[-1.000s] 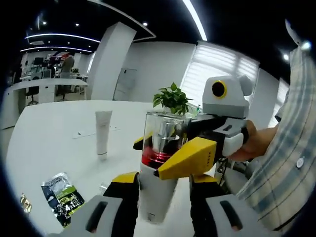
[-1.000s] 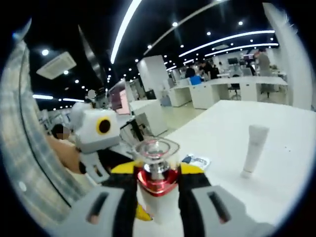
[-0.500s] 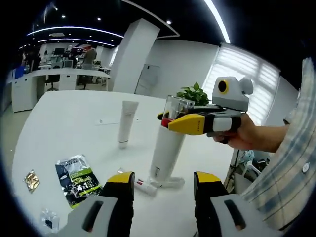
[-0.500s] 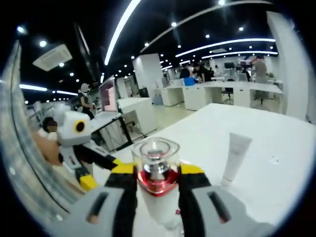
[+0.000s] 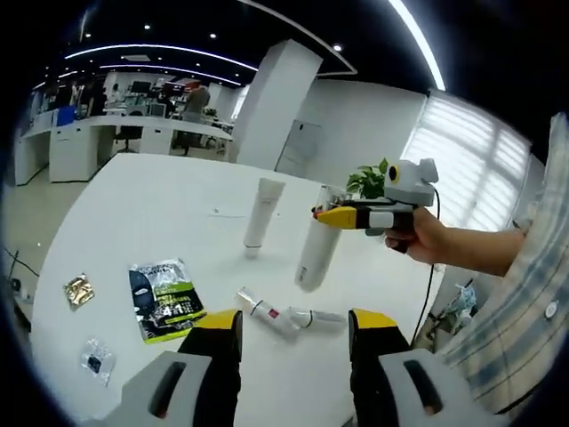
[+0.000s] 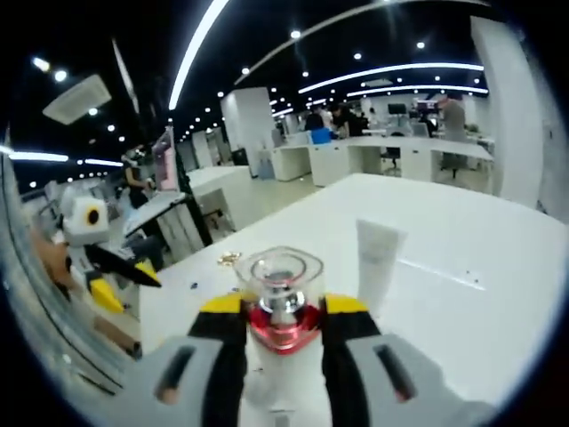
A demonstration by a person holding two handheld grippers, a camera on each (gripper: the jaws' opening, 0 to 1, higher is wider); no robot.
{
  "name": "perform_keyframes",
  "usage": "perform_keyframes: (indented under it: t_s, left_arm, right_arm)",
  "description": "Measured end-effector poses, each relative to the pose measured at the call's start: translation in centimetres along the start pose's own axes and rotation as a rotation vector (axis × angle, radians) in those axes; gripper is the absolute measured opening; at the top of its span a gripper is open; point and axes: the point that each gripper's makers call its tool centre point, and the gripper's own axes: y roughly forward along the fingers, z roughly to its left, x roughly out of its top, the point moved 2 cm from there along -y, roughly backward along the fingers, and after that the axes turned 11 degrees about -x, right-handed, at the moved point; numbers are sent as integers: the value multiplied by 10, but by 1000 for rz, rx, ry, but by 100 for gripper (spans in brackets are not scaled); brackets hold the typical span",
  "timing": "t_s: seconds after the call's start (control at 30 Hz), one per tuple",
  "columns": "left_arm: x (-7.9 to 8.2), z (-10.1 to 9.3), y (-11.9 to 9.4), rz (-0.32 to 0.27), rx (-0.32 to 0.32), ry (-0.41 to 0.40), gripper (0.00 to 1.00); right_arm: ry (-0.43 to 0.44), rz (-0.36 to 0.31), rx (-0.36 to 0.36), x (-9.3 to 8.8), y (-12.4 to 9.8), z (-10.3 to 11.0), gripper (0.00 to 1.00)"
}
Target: Arrange the skincare products in the storage area until every visible bottle or jar stands upright without overlapping.
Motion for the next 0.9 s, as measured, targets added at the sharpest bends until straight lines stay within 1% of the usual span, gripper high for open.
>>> perform_keyframes:
  t_s: [0.17,0.27,0.37,0.5,0.7,0.9]
  left_arm:
    - [-7,2,-4,11,36,-14,49]
    - [-10,5,-9,12,68,-29,49]
    - [-11,7,-12,8,91,-42,49]
    - [-12,7,-16,5,114,-49,49]
    - [-14,8,-20,14,141,-54,48]
    - [-15,4,-22,7,157,-58,48]
  right_arm:
    - [-8,17,-23,-5,6,-18,29]
    - [-4,28,-37,-9,9,-31,29]
    - [2,31,-47,-10,12,-40,29]
    - [-11,38,-60,-13,18,-51,29]
    - [-53,65,-82,-24,23,-61,29]
    - [-50,70,-84,-29,28,-73,29]
